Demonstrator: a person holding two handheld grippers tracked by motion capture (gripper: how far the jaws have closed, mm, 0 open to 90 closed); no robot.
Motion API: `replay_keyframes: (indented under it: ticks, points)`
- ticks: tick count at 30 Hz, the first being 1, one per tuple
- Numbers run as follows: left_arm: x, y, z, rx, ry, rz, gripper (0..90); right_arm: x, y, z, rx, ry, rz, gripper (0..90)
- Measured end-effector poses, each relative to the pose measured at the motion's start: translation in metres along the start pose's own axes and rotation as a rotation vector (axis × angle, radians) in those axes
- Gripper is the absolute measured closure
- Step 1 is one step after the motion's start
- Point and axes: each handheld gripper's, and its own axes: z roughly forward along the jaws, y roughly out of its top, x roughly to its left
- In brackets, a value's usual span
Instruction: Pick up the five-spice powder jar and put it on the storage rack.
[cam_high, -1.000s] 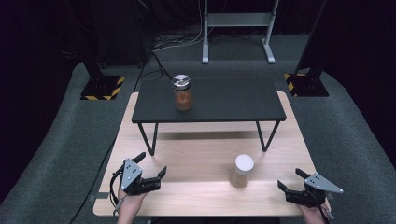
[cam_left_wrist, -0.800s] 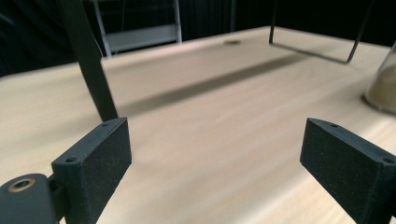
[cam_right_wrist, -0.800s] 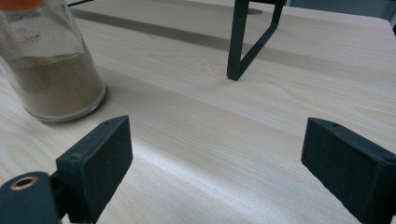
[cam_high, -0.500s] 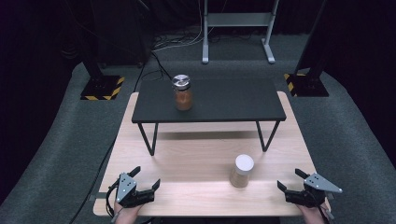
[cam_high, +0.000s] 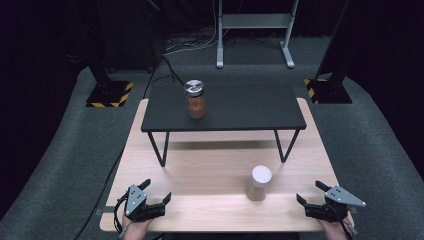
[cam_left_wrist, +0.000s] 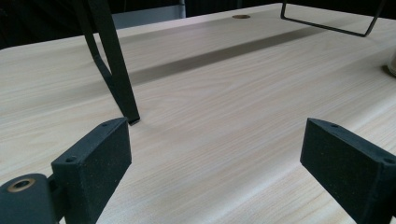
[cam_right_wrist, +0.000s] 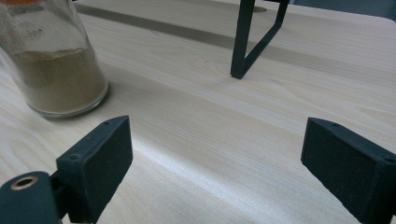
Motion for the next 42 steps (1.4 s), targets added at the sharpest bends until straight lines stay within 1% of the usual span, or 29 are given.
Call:
replay_keyframes:
  ticks: [42]
  points:
    - [-0.0005, 0.0016, 0.0009, 0.009, 0.004, -0.006, 8.4, -0.0003, 0.0011, 0.0004, 0.006, 0.003, 0.002, 7.8]
